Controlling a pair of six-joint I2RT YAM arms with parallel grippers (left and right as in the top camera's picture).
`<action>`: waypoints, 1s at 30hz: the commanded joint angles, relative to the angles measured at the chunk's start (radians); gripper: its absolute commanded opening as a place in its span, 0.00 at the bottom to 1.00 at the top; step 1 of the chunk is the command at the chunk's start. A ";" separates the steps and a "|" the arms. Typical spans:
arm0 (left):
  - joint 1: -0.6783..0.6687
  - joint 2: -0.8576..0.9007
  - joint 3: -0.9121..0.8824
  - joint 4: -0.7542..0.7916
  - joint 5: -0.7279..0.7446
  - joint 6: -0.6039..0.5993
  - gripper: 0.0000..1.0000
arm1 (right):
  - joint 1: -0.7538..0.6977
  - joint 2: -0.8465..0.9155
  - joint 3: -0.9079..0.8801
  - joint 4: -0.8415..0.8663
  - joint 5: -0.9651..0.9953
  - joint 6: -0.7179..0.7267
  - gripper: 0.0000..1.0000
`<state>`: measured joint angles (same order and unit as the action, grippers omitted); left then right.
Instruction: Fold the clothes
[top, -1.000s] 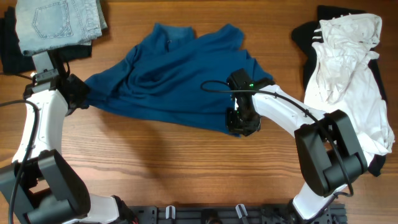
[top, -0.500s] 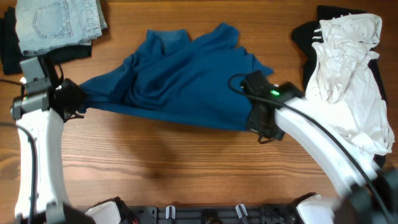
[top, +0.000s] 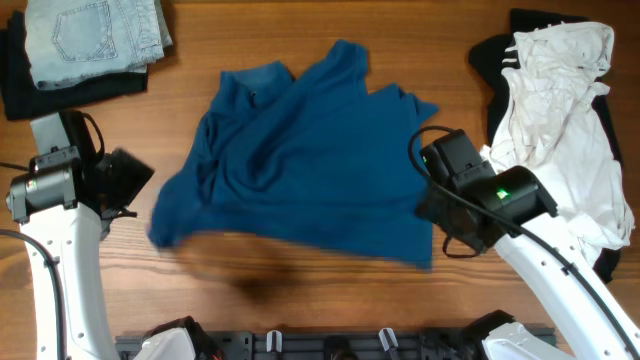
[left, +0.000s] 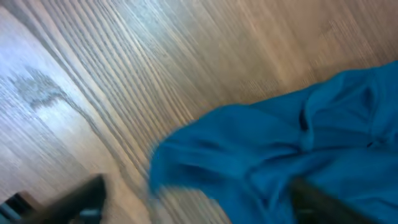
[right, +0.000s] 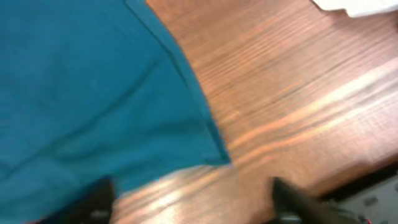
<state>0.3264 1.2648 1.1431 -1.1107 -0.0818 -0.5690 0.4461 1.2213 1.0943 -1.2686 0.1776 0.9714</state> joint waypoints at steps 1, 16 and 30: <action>-0.002 -0.007 0.005 0.050 -0.013 -0.012 1.00 | -0.002 0.018 -0.007 0.081 0.022 -0.102 0.97; -0.272 0.417 0.107 0.716 0.388 0.224 0.99 | -0.290 0.397 0.163 0.449 -0.393 -0.633 0.95; -0.348 0.836 0.283 0.859 0.211 0.452 0.96 | -0.290 0.410 0.169 0.416 -0.391 -0.657 0.99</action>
<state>-0.0433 2.0697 1.4014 -0.2523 0.1833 -0.2199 0.1555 1.6215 1.2407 -0.8520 -0.1967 0.3344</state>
